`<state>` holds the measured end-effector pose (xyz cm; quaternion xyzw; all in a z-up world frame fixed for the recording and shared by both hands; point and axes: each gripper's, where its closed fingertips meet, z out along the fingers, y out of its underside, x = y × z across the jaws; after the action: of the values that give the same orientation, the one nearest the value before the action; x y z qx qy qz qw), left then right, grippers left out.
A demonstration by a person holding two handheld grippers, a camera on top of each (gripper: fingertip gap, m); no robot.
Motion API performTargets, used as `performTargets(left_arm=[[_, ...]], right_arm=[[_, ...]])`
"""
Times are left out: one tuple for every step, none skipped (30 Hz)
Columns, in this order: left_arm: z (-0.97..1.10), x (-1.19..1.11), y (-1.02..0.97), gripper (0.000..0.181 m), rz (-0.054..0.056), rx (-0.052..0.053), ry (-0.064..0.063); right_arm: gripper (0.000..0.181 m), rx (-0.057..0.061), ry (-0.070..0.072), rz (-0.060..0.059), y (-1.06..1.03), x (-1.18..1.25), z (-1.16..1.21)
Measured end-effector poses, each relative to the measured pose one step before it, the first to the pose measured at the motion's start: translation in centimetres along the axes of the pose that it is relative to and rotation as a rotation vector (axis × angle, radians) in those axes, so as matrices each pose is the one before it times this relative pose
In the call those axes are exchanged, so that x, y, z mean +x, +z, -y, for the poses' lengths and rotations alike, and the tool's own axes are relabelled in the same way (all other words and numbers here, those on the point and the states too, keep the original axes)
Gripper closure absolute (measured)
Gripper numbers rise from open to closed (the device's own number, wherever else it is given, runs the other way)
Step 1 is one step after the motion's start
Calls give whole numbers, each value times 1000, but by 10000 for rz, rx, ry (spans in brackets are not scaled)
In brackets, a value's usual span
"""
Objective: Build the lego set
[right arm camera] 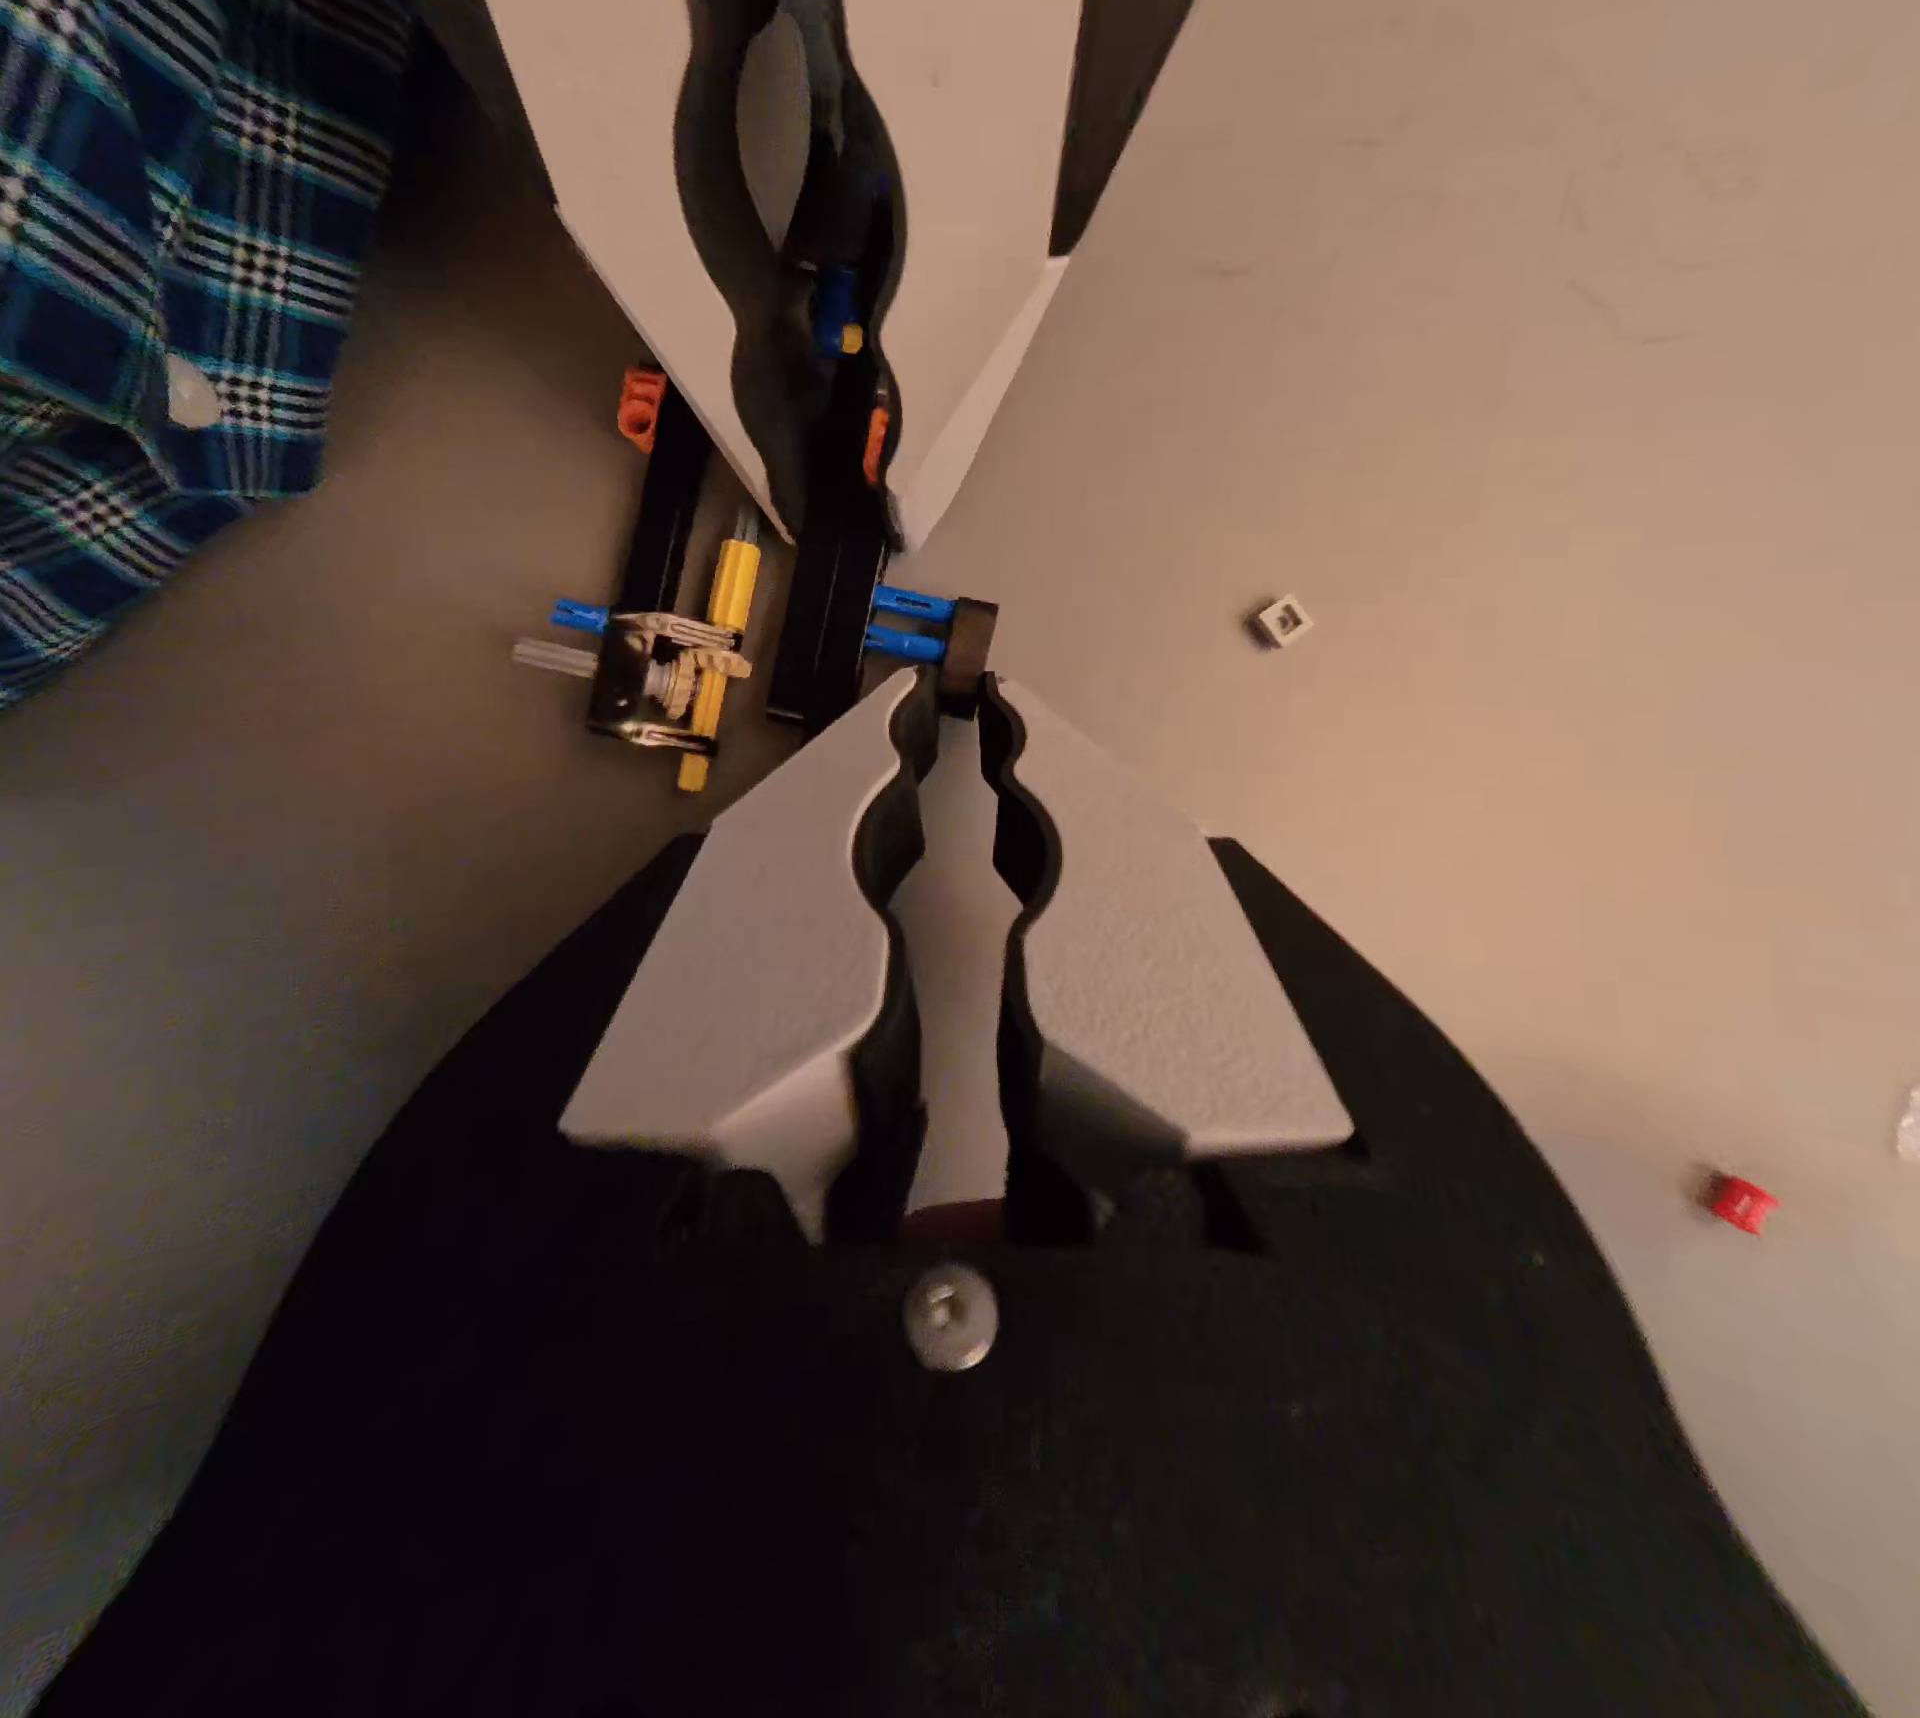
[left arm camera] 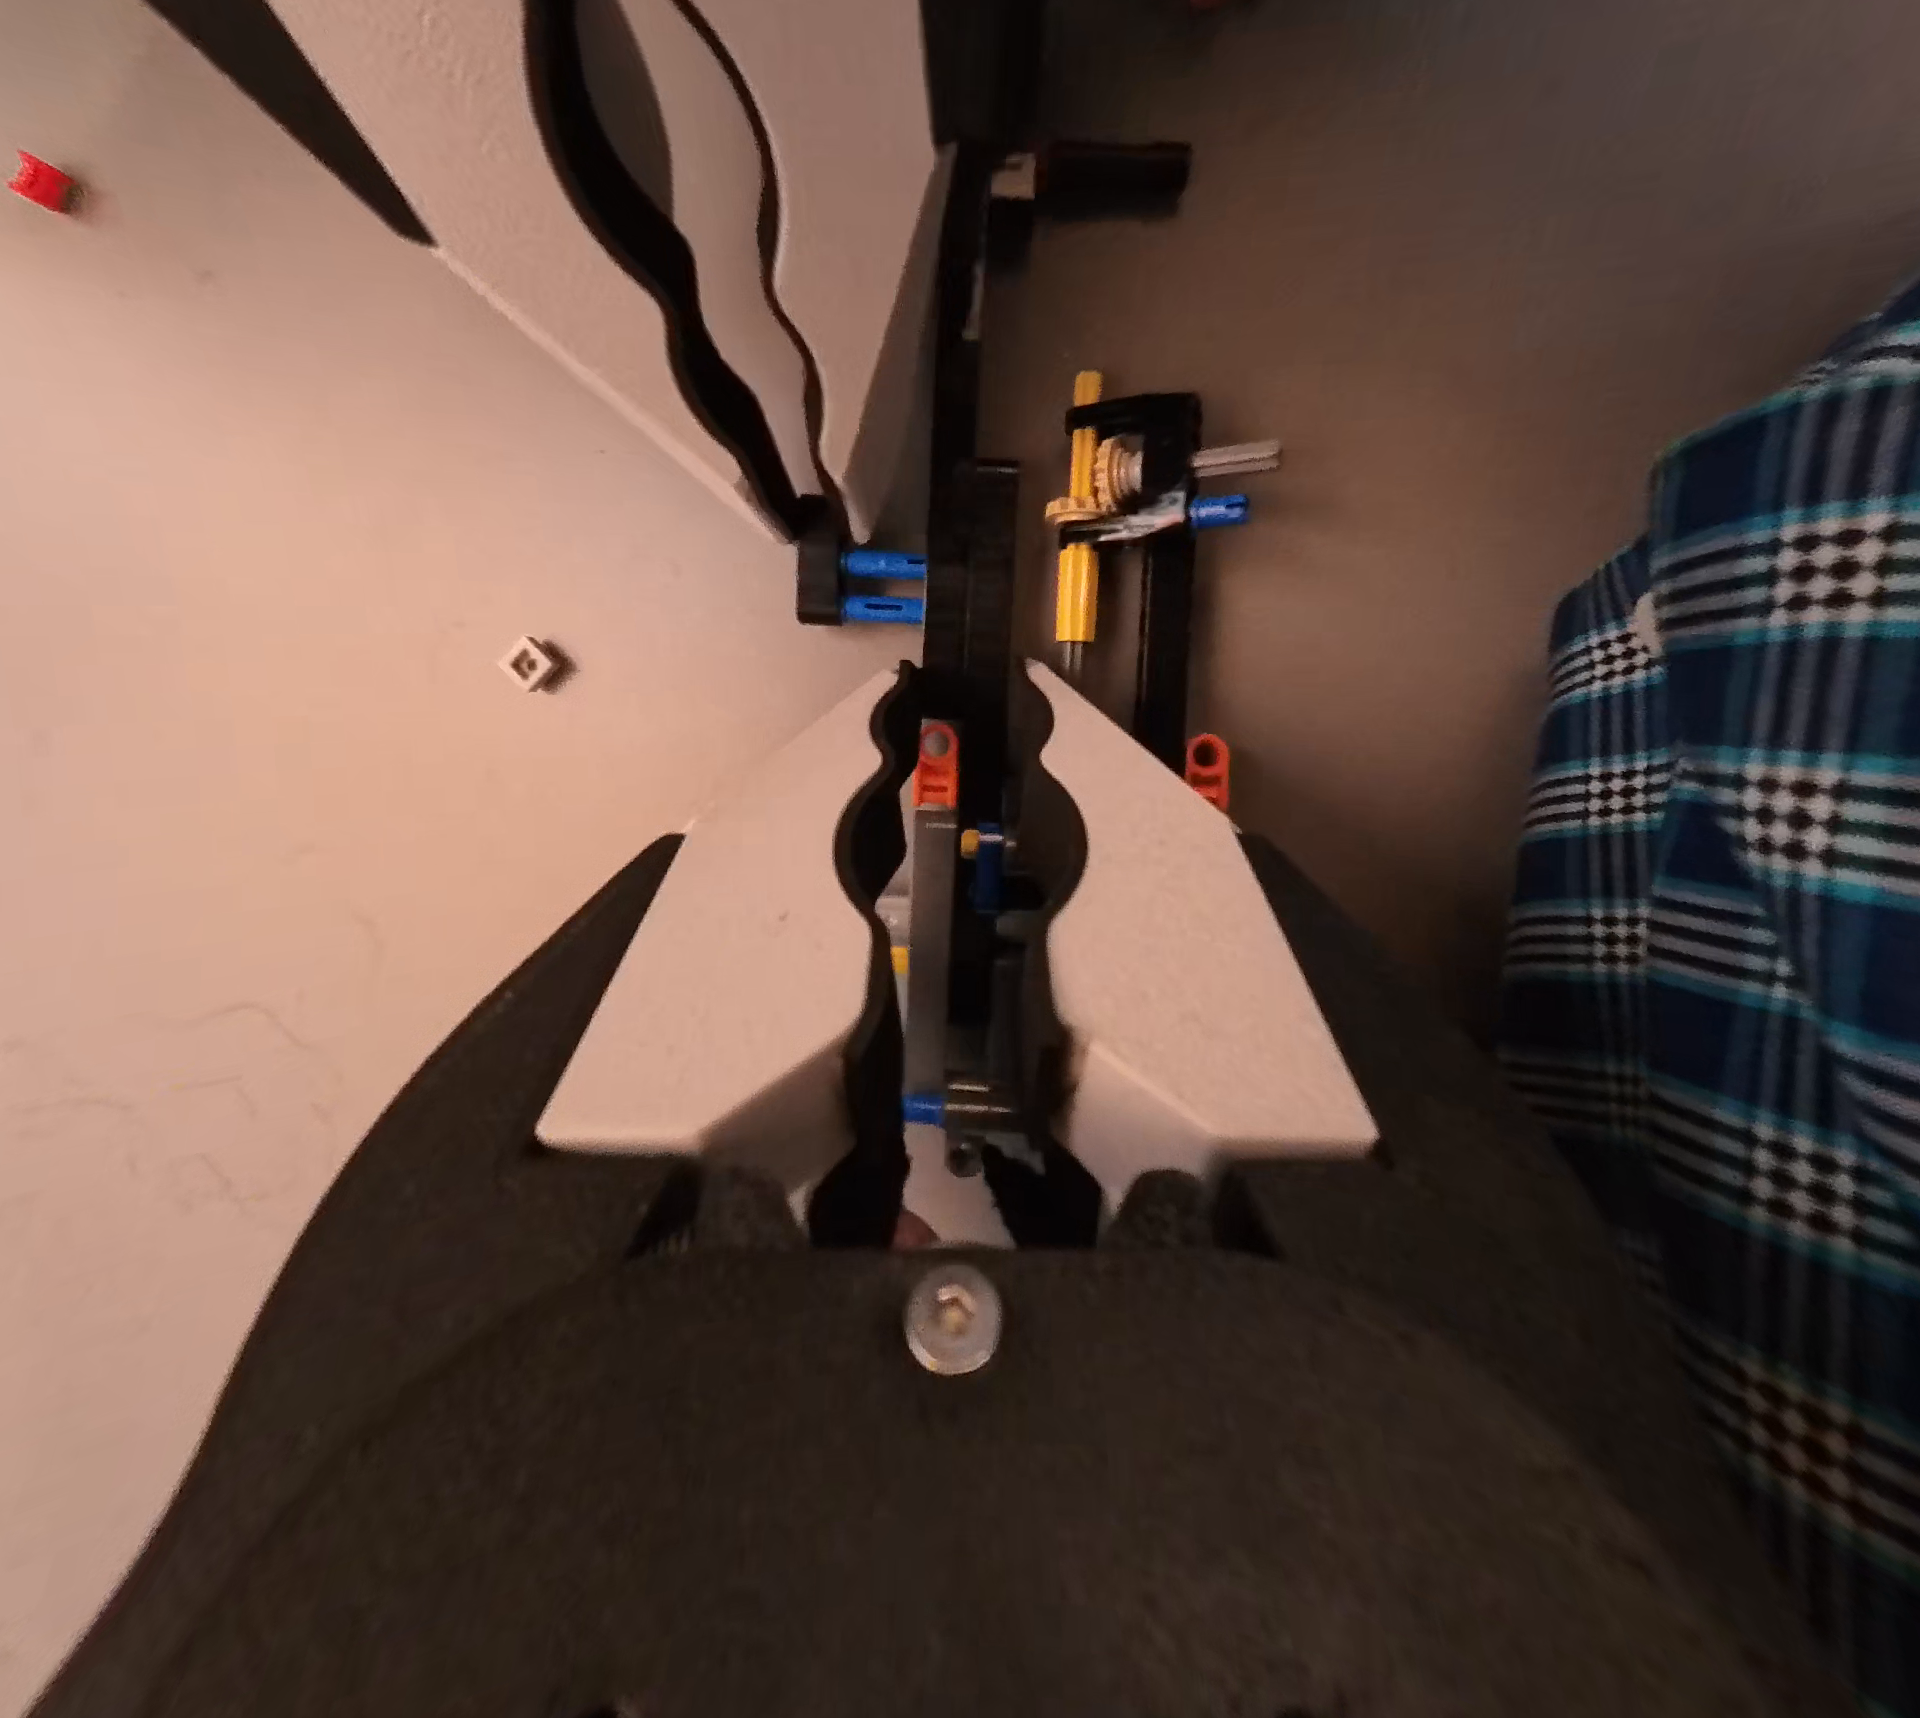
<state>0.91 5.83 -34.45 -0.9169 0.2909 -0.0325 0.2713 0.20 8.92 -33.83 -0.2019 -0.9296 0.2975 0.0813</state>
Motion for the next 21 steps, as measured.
performTargets(left_arm=[[0,-66,13,165,31,18,-12],[-7,21,-12,166,-32,-2,-12],[-1,18,-17,166,-11,3,42],[4,11,-13,166,-14,14,35],[-4,12,-2,166,-29,20,-10],[3,16,-9,166,-32,22,-11],[-9,6,-15,166,-21,17,-31],[10,11,0,166,-12,11,-88],[21,3,10,166,9,31,-50],[1,15,-13,166,1,10,-21],[-14,19,-11,166,-5,5,5],[3,5,-9,166,-6,2,-9],[0,17,-14,166,-2,-1,18],[-4,12,-2,166,-14,-6,22],[15,11,-13,166,-28,5,5],[-8,15,-6,166,-3,-1,-7],[-4,9,-14,166,2,2,-23],[-6,16,-4,166,-4,8,-31],[-7,23,-13,166,-33,8,-47],[-4,6,1,166,-19,1,-33],[1,5,-12,166,-9,6,6]], right_arm=[[177,144,33,170,15,106,-16],[177,46,-66,111,84,34,-71],[177,32,-147,23,84,49,28],[177,85,-181,-2,45,51,104],[176,-31,-216,37,76,-42,-122],[177,32,-155,47,-6,-44,-3],[176,91,-153,19,-97,-21,107],[176,70,-109,6,-108,1,147],[176,-29,-53,-27,-29,18,35],[176,-34,-142,-110,51,51,8],[177,-13,-57,-73,61,4,42],[177,-21,-85,-47,46,-34,-9],[176,-30,-120,-23,30,-48,-30],[177,-8,-94,-39,56,-14,-5],[177,-29,-74,-30,107,-55,-60],[177,18,117,13,113,-61,-67],[177,95,142,-34,18,-6,29],[177,26,34,-117,0,10,21],[177,-14,-28,-138,4,-16,27],[177,-7,8,-111,-5,-16,10],[177,-24,8,-118,1,-7,11]])
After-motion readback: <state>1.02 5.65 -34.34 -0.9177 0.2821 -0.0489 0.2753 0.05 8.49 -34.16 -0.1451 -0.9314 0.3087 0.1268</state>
